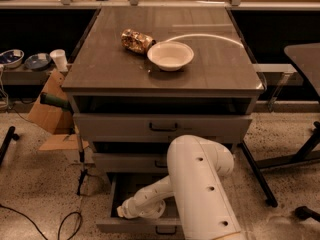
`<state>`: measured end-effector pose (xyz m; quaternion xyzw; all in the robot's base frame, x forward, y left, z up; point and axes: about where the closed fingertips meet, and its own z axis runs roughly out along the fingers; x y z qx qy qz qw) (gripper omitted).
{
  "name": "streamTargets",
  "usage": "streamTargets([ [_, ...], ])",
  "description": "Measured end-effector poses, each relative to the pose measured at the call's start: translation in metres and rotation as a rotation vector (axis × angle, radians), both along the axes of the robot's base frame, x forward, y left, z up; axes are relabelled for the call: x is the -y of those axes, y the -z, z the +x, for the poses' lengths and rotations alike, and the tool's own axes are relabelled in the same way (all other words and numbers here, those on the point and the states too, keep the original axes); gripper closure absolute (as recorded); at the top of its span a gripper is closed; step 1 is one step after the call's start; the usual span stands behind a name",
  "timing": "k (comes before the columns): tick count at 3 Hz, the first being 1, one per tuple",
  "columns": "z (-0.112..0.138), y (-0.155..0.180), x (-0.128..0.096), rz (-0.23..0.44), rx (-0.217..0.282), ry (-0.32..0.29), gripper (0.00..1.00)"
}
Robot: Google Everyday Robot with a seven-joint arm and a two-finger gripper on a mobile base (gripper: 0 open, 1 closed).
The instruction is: Open bottom drawer
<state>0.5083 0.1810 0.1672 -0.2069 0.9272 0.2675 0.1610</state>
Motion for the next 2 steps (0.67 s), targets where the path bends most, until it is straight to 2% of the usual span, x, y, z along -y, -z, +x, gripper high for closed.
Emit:
streamTargets([
  [1,0.014,-0.027,0.007,0.03,0.083,0.038,1.0],
  [2,0.046,-0.069,0.019,0.068,0.209,0.098,1.0],
])
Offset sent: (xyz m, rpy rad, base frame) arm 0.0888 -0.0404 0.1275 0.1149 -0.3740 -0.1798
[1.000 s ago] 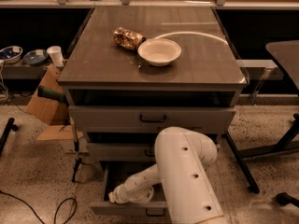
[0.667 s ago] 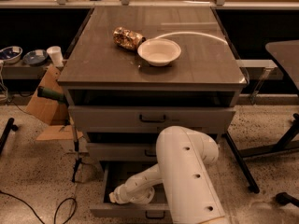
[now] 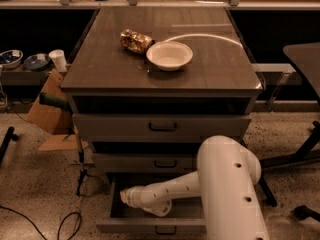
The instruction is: Open bottom drawer
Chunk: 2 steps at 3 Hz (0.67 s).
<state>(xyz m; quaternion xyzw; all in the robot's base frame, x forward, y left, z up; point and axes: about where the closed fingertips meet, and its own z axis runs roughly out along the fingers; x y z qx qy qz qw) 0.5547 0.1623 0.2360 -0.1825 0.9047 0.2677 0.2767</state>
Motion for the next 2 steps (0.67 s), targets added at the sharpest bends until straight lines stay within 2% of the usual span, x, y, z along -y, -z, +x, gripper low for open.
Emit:
streamTargets([
  [1,0.029,-0.041,0.011,0.014,0.093,0.022,1.0],
  [2,0.039,-0.069,0.025,0.012,0.138,0.01,1.0],
])
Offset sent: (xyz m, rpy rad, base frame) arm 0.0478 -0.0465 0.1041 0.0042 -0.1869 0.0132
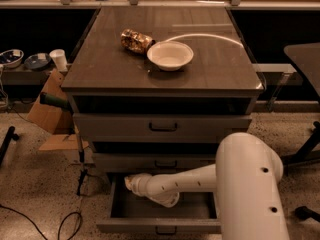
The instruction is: Open bottom drawer
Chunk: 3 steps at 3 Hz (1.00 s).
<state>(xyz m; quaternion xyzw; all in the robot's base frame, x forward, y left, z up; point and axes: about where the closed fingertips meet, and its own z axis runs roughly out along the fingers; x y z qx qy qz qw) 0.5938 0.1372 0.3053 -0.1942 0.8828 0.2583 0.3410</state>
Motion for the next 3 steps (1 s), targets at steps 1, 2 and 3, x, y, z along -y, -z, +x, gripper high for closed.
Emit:
streamTargets([
  [1,-0.008,-0.013,0.015,-0.004,0.008,-0.026,1.0],
  [2,-0.019,-0.02,0.027,-0.005,0.001,-0.057,1.0],
  [3,-0.036,-0.005,0.033,0.012,-0.022,-0.106,1.0],
])
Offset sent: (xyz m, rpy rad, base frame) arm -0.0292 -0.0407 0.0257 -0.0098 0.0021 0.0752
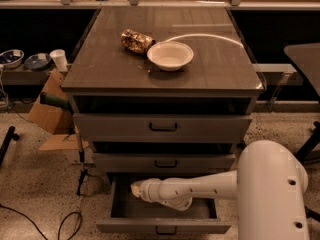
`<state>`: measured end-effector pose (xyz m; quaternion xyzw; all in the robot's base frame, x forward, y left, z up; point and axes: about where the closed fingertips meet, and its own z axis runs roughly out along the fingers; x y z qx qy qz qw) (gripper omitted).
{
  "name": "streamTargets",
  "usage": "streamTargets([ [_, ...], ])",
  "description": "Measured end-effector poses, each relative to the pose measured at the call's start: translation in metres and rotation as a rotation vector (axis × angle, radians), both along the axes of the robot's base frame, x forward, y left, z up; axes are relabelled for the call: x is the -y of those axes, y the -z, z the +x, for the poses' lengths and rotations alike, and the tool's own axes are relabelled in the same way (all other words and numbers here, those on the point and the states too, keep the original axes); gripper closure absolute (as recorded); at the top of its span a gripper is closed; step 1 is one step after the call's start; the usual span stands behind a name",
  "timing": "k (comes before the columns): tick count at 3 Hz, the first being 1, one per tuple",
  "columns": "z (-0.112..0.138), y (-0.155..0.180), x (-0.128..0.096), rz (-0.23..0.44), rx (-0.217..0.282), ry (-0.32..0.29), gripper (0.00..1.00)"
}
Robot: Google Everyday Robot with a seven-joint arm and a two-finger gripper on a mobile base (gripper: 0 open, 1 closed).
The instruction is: Open bottom drawer
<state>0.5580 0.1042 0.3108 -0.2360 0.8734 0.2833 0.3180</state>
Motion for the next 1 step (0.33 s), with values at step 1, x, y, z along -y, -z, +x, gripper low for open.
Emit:
streamTargets([
  [1,0.0,0.0,0.0,0.0,0.0,0.0,1.0],
])
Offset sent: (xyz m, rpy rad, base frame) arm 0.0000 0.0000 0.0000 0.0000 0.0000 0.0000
